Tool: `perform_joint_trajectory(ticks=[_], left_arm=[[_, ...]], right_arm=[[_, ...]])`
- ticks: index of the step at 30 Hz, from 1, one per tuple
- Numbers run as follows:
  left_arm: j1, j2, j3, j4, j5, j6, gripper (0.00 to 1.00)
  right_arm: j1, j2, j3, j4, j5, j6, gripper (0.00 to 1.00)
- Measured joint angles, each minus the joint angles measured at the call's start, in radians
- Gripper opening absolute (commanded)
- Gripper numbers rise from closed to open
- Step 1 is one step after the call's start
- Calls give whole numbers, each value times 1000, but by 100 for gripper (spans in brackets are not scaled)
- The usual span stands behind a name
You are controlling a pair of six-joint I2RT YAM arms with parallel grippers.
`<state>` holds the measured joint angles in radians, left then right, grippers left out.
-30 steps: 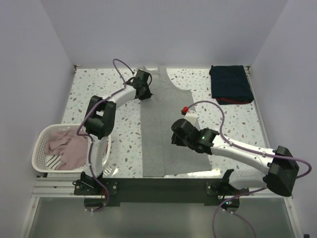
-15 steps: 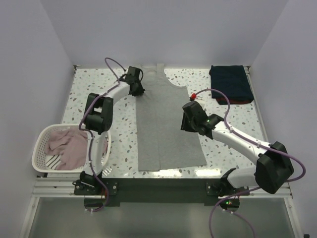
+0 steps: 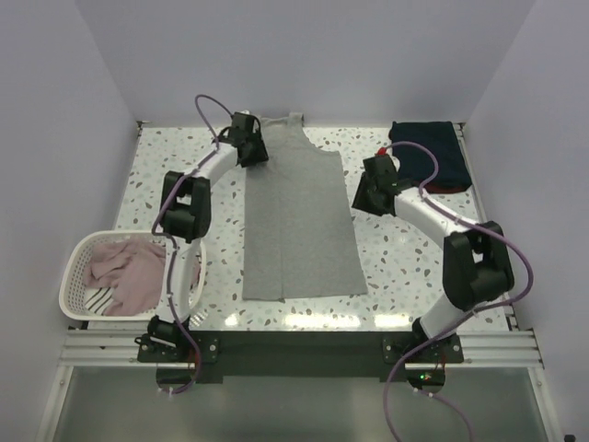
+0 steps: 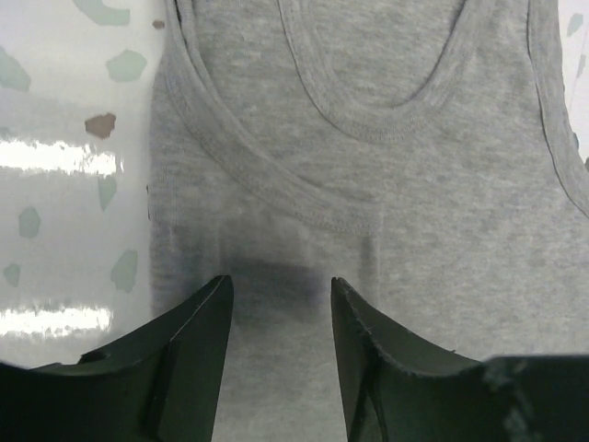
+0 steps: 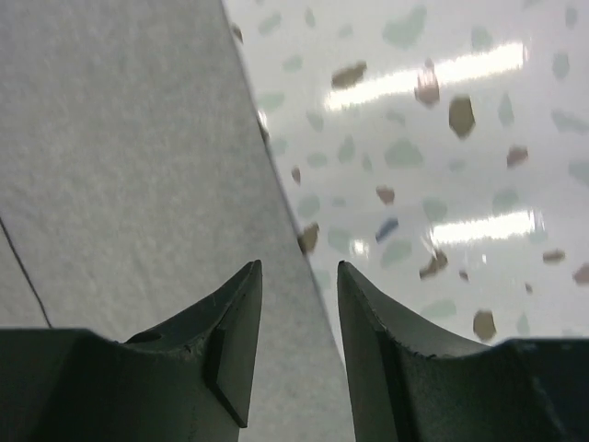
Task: Fold and stack the tank tops
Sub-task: Fold the tank top
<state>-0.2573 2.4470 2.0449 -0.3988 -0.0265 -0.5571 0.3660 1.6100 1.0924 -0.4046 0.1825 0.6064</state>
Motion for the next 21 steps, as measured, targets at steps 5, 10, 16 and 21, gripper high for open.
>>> perform_joint_trajectory(ticks=[5, 10, 16, 21], left_arm=[[-39, -149, -174, 16, -18, 1, 54], [-145, -424, -427, 74, -45, -15, 48], [-357, -674, -740, 172, -40, -63, 44], [-489, -687, -922, 172, -37, -108, 43]], right_arm=[[-76, 243, 239, 60, -85, -87, 43], [-110, 493, 490, 94, -164, -152, 43], [-132, 663, 674, 82, -207, -202, 44], [-138, 739, 800, 81, -214, -227, 44]])
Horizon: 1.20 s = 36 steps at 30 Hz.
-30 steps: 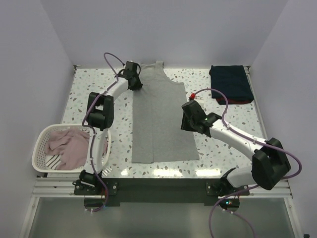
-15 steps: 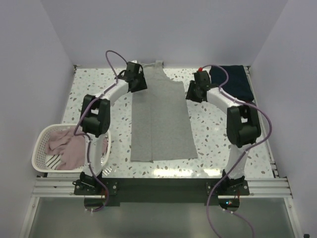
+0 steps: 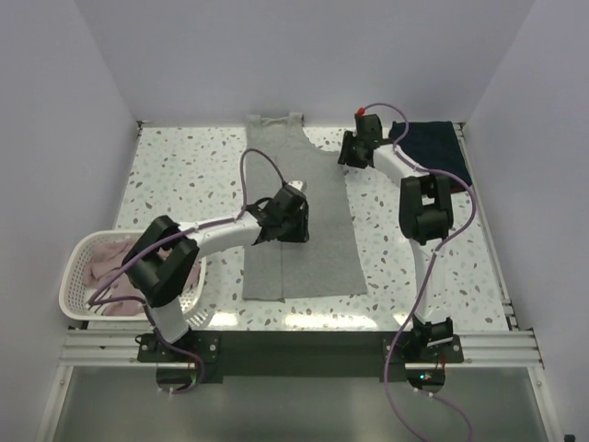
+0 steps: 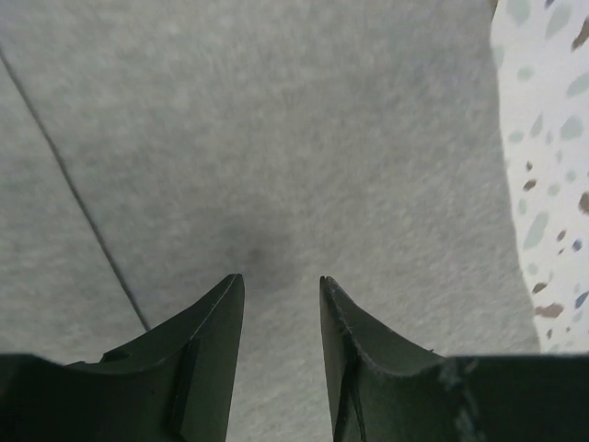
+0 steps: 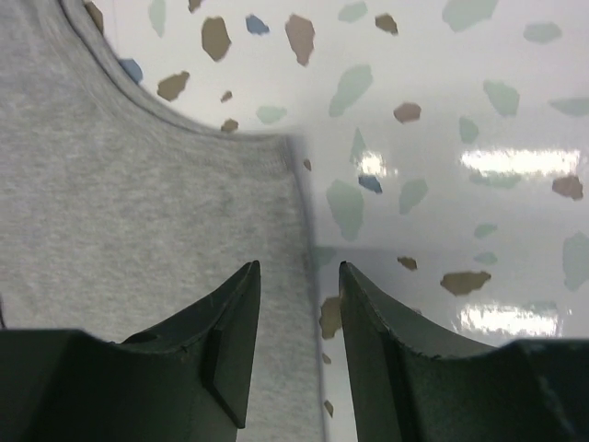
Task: Fold and stack the tank tops
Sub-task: Fold the tank top
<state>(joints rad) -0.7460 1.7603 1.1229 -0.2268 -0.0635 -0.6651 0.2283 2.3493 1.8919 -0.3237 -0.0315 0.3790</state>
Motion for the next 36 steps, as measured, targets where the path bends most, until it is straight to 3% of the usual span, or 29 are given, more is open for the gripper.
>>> perform_joint_trajectory(ticks=[8, 22, 36], left_arm=[[-139, 0, -43, -22, -45, -32, 40], [-187, -6, -111, -75, -89, -88, 33], [-192, -87, -167, -214, -89, -72, 33]], right_arm=[[0, 72, 103, -3, -11, -25, 43], [0, 166, 235, -13, -4, -47, 39], [7, 15, -64, 142, 14, -39, 35]])
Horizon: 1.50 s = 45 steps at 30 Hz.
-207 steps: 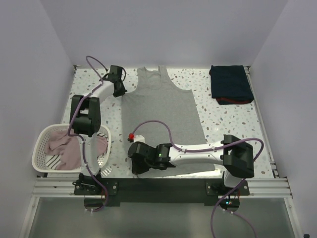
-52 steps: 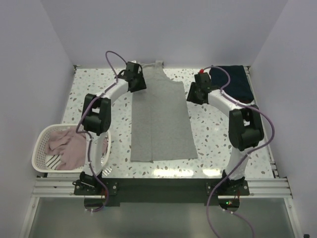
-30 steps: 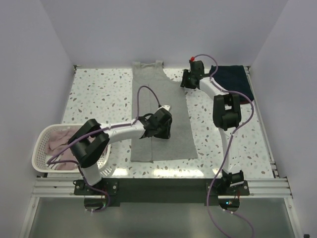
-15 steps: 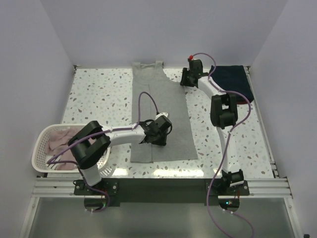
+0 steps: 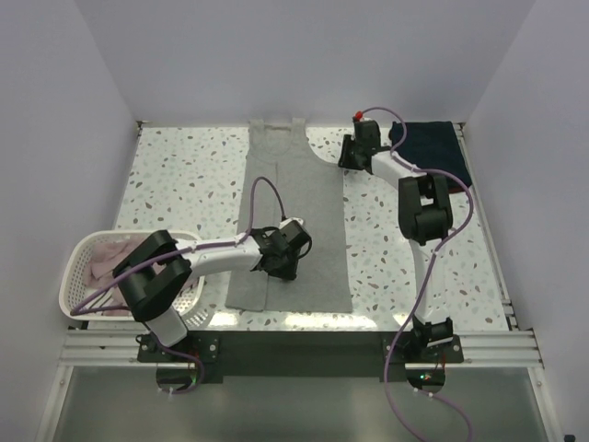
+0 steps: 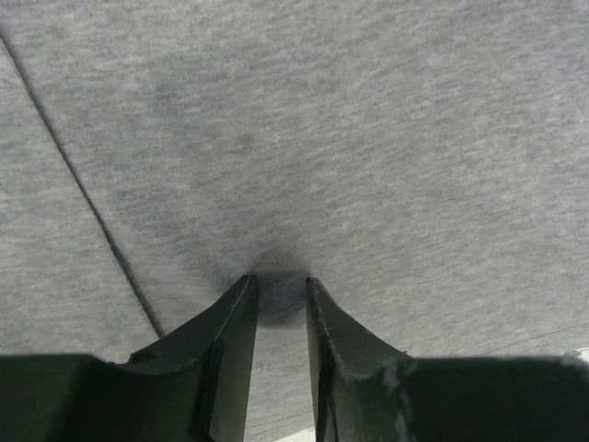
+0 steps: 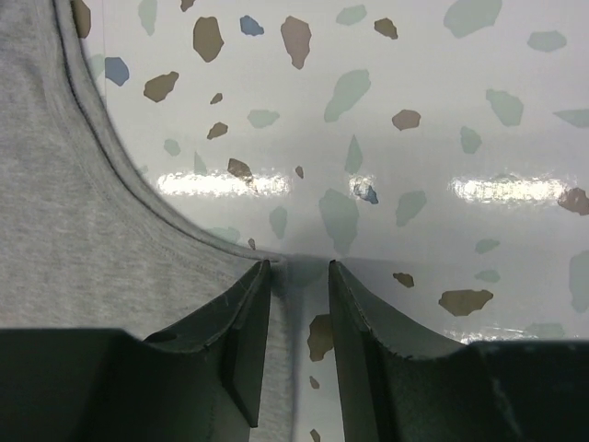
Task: Fold and stack the tank tops
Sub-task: Fold the tank top
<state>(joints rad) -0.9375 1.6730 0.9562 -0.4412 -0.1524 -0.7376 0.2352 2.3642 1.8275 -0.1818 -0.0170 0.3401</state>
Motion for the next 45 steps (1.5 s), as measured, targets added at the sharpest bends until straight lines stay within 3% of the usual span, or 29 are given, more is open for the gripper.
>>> perform_joint_trajectory(ticks=[10, 17, 24, 29, 33, 45], left_arm=[[-1, -24, 0, -92, -2, 30, 36], [-13, -52, 74, -124, 2, 50, 44], [-140, -40, 173, -105, 19, 22, 44], [-262, 54, 244, -76, 24, -8, 52], [-336, 119, 275, -60, 31, -29, 52], [-414, 240, 369, -60, 26, -38, 47]], right_arm=[[36, -28, -50, 21, 28, 7, 29], [55, -42, -70, 17, 58, 8, 23], [55, -43, -72, 10, 79, 20, 20], [55, -43, -71, 8, 78, 25, 20], [55, -43, -64, -6, 78, 27, 20], [52, -43, -58, -26, 77, 45, 16]])
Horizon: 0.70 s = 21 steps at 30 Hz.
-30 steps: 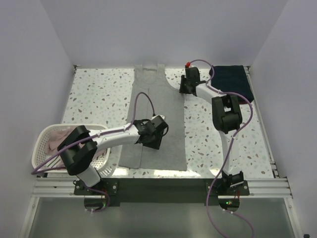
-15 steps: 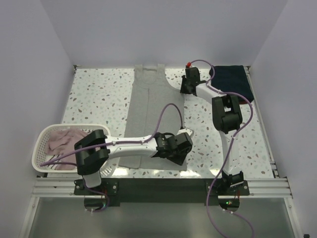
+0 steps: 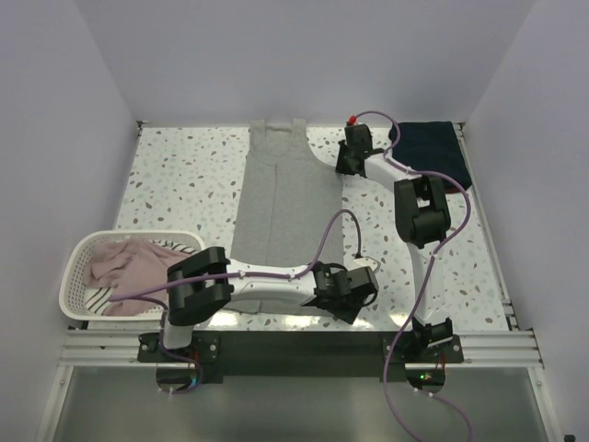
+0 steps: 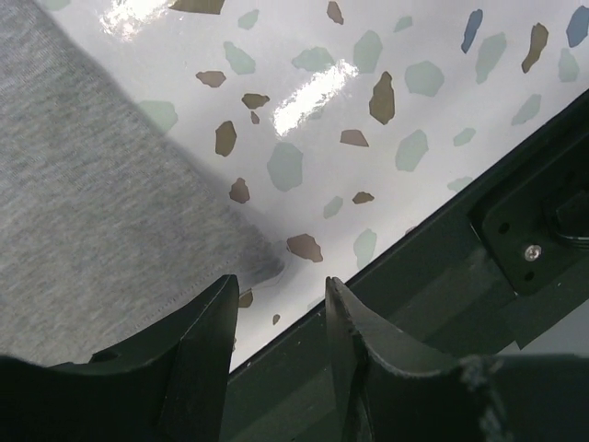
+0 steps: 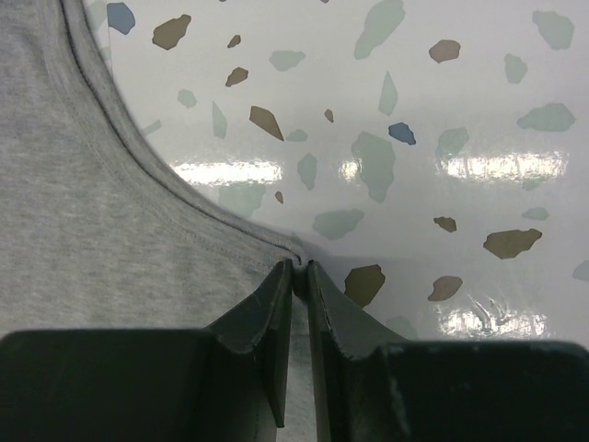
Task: Fold and stack the tank tops
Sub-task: Fold the tank top
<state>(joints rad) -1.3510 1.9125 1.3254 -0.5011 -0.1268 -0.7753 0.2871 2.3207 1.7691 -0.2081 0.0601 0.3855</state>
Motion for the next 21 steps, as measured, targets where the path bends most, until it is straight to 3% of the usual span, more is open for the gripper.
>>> perform_joint_trajectory(ticks=[12, 19, 21], left_arm=[[-2, 54, 19, -3, -37, -6, 36], [-9, 60, 25, -6, -62, -24, 2], [-11, 60, 26, -6, -67, -25, 0]], right_arm=[[-5, 0, 0, -3, -2, 18, 4], [-7, 0, 0, -5, -2, 26, 0], [-8, 0, 0, -5, -2, 31, 0]])
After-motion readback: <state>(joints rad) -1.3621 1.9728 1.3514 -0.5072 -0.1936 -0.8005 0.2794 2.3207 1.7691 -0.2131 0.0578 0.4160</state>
